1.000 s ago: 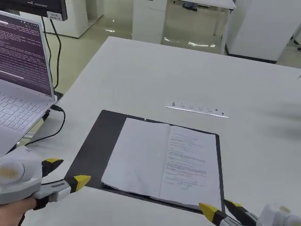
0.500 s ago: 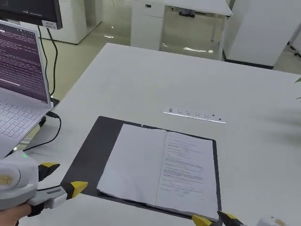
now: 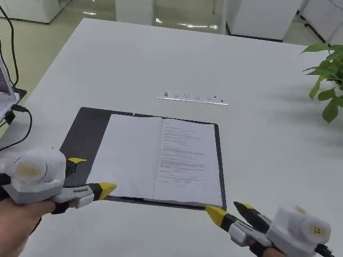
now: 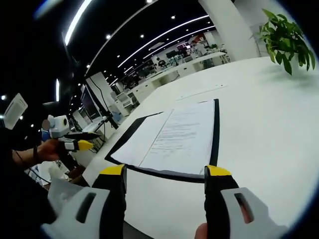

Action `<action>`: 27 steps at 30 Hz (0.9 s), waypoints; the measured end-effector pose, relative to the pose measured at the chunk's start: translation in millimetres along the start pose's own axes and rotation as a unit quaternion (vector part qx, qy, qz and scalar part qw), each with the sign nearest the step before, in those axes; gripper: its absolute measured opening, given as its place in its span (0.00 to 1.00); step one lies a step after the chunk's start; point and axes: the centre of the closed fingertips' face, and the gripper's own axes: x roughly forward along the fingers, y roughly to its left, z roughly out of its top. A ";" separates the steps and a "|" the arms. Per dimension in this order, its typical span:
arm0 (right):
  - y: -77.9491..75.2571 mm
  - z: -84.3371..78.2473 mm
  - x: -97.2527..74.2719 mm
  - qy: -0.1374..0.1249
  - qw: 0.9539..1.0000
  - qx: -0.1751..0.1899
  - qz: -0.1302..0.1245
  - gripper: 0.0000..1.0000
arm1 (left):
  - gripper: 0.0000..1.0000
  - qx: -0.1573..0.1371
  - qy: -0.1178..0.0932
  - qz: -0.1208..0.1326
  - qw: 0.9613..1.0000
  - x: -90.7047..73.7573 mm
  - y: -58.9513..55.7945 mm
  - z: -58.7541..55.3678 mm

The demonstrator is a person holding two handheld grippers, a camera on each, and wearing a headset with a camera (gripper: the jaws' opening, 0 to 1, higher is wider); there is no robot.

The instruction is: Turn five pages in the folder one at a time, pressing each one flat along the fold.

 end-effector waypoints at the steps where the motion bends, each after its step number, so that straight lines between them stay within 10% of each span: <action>1: -2.7 -0.8 -1.7 -0.001 1.000 0.004 -0.003 0.63 | 0.57 0.002 0.000 -0.006 1.000 6.6 -4.6 2.8; 27: -28.2 -15.2 -10.4 0.017 0.999 0.038 -0.024 0.63 | 0.57 0.032 0.007 -0.117 0.993 145.1 -91.0 38.7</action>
